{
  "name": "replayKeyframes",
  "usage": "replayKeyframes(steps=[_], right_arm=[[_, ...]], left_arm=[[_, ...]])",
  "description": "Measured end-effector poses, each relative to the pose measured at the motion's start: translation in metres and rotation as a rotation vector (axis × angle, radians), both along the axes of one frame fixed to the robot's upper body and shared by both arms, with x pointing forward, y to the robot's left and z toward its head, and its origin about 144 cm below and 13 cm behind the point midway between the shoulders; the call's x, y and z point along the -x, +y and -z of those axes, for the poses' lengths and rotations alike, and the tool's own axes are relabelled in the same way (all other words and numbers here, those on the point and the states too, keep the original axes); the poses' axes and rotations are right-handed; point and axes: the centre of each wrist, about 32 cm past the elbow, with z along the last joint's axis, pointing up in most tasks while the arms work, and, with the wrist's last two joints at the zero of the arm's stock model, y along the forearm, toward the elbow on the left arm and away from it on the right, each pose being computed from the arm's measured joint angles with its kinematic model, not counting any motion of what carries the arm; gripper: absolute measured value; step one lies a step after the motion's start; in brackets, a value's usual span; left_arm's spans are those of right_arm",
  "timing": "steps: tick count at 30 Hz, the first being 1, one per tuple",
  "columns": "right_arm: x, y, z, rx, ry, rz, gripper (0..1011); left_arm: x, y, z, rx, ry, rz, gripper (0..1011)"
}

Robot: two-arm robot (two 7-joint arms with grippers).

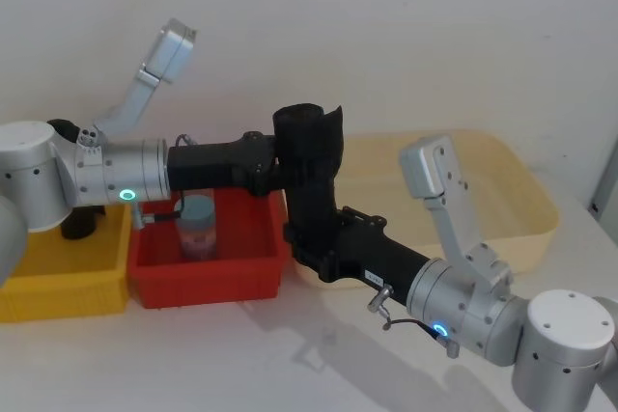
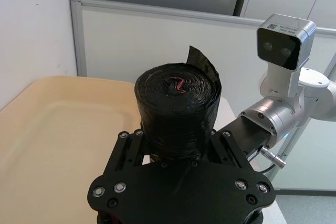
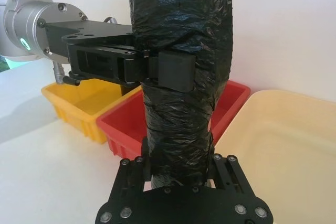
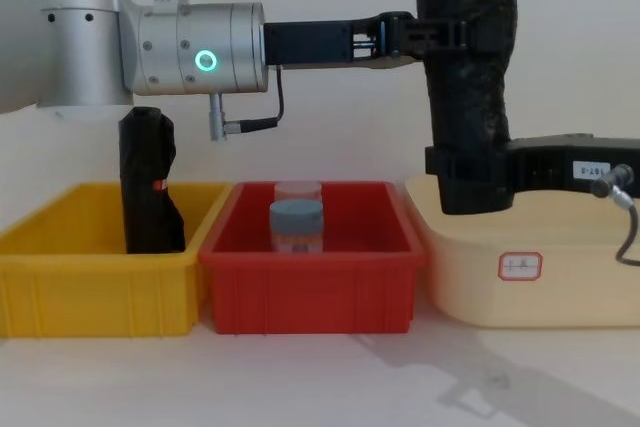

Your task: Pick up the garbage bag with the one hand and transfer it to the other hand.

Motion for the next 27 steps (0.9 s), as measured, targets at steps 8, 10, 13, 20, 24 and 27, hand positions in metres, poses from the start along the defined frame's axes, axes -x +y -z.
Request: replayKeyframes(steps=[8, 10, 13, 20, 24, 27], right_arm=[[0.0, 0.0003, 0.0001, 0.0, 0.001, 0.0, 536], [0.0001, 0.0002, 0.0, -0.002, 0.001, 0.002, 536], [0.0005, 0.0, -0.001, -0.009, -0.002, 0.004, 536], [0.0018, -0.0012, -0.0047, -0.028, -0.016, 0.013, 536], [0.0019, -0.0022, -0.0066, -0.037, -0.023, 0.019, 536], [0.0014, -0.0033, -0.0081, -0.042, -0.028, 0.024, 536]], left_arm=[[0.0001, -0.0001, 0.0002, 0.001, 0.001, 0.001, 553], [0.0002, -0.0002, 0.0003, 0.001, 0.001, 0.001, 619], [0.0002, -0.0002, 0.0003, 0.001, 0.001, 0.001, 685], [0.0014, 0.0003, 0.0008, 0.002, 0.004, 0.0, 904], [0.004, 0.0026, 0.0012, 0.005, 0.006, -0.007, 997], [0.0061, 0.0042, 0.0005, 0.008, 0.005, -0.014, 1001]])
